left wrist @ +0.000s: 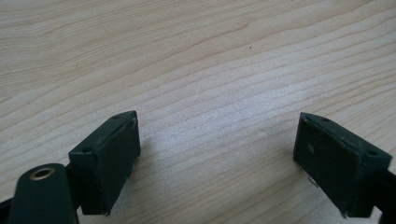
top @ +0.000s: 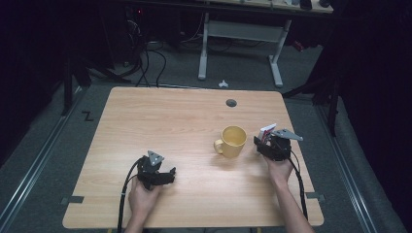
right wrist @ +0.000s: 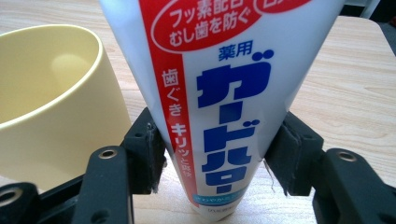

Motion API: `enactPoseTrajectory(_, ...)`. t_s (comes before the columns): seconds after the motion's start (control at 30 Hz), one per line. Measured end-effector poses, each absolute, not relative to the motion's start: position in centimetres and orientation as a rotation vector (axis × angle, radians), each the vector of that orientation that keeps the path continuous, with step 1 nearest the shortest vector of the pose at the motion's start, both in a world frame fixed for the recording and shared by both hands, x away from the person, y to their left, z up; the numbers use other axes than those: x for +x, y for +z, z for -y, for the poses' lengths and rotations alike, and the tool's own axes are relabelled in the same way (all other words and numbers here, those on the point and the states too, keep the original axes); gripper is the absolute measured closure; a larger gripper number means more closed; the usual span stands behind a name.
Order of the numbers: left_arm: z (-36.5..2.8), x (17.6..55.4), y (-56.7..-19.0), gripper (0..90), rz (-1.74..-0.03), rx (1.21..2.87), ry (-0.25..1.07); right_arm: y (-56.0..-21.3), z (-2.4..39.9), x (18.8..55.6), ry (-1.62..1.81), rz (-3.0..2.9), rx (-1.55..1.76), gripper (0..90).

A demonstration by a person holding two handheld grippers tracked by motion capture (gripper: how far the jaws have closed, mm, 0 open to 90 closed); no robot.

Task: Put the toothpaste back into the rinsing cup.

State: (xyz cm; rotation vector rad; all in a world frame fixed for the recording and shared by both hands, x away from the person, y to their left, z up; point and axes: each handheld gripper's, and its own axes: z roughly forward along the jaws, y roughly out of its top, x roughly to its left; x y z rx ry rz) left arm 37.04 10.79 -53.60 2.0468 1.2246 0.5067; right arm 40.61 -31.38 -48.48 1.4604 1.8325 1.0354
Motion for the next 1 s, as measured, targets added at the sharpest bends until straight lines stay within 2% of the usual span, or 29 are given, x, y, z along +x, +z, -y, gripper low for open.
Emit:
enactPoseTrajectory(0.5,-10.8,37.0,-53.6,15.0,-1.225,2.045,0.509,-48.6,31.7,40.0,1.055,-1.832,1.422,55.4)
enactPoseTrajectory(1.0,-10.8,37.0,-53.6,15.0,-1.226,2.045,0.509,-48.0,32.5,39.2,1.111,-1.907,1.395,58.1)
